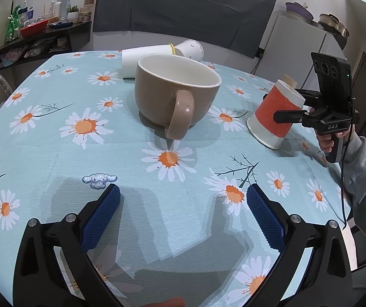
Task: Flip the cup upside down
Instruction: 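Rotate the right gripper to stand the red-banded cup rim-down on the table, then open the right gripper and withdraw from the upside-down cup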
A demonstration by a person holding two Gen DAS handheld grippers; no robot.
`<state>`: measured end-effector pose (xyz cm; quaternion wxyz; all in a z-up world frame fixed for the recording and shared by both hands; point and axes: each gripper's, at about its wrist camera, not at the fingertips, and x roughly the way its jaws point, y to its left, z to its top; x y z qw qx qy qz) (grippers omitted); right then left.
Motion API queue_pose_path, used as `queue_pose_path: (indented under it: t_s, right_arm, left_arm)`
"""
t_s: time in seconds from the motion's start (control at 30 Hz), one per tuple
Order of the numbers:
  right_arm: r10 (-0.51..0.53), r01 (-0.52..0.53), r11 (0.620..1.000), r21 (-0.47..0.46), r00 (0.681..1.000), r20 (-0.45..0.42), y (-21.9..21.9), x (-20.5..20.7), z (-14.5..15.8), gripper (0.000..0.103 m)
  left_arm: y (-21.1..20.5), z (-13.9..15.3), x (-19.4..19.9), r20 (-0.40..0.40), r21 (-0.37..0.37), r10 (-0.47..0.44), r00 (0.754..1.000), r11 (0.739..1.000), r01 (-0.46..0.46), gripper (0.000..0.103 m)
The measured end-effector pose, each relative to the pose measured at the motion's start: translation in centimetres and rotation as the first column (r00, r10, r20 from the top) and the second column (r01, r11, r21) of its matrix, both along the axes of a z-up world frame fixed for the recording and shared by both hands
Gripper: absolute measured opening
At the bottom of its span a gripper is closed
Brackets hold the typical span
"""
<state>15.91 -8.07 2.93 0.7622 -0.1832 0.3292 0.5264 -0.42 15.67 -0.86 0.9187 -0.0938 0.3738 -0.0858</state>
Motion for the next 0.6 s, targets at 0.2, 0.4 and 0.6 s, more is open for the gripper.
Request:
queue_pose_path:
  t_s: [0.2,0.4,0.6]
  right_arm:
    - [-0.049,0.049,0.999,-0.013,0.999,0.023,-0.8,-0.5,0.9,0.089]
    - [-0.156,0.156,0.988,-0.014,0.987,0.025,-2.5,-0.8,2.1,0.093]
    - [-0.294,0.295,0.955,0.017,0.954,-0.056,-5.8,-1.8,2.0,0.094]
  left_arm:
    - [-0.1,-0.1,0.0,-0.005,0.003,-0.005,1.000,1.000,0.005,0.097]
    - [-0.5,-0.1,-0.1,0.000,0.020,-0.010,1.000,1.000,0.010,0.097]
    - [-1.4,-0.2,0.1,-0.017,0.086,-0.006,1.000,0.996,0.007,0.097]
